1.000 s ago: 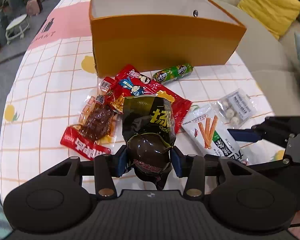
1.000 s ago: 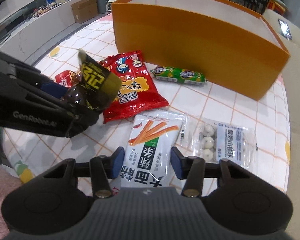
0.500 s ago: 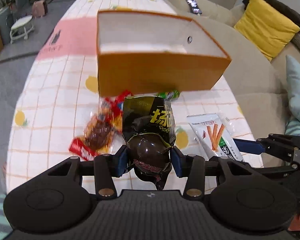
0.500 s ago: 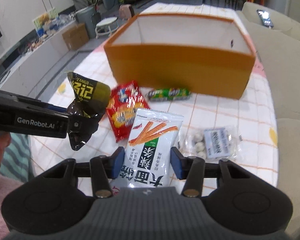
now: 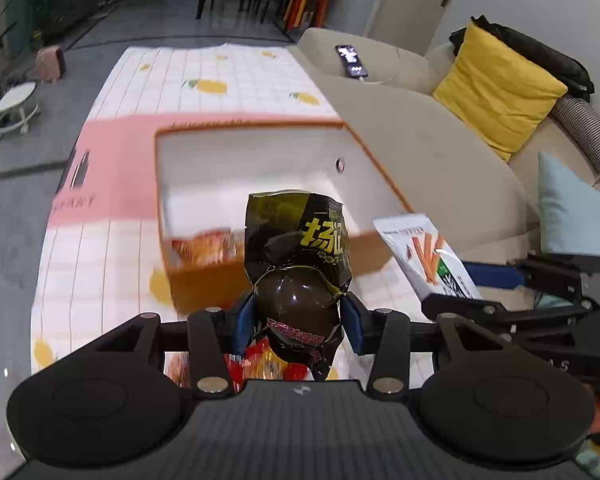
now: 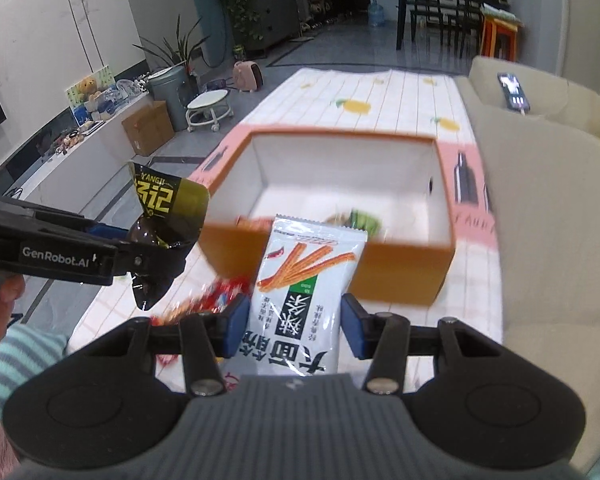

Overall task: Organize snacks
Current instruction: 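Lift both packs and carry them over the orange box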

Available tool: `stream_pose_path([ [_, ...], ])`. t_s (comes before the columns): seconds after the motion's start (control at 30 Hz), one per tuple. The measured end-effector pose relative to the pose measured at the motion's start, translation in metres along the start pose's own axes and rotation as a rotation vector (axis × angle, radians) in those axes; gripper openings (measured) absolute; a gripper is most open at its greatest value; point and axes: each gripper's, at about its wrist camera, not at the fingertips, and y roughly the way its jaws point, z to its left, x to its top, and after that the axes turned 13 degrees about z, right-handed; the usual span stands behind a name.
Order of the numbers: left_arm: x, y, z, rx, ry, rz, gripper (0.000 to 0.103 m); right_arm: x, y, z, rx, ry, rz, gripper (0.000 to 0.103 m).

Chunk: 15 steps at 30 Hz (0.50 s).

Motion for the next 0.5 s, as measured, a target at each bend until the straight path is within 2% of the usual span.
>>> stream_pose_path([
  [0.23,0.053,0.011,0.0,0.023,0.024,0.013,0.051,0.069,0.009,-0.017,-0.038,-0.063,-0.003,0.048],
  [0.5,0.107,0.07,0.028,-0.023,-0.06,0.122,0.051,0.129,0.071,-0.041,-0.068,-0.084,0.084,0.048],
])
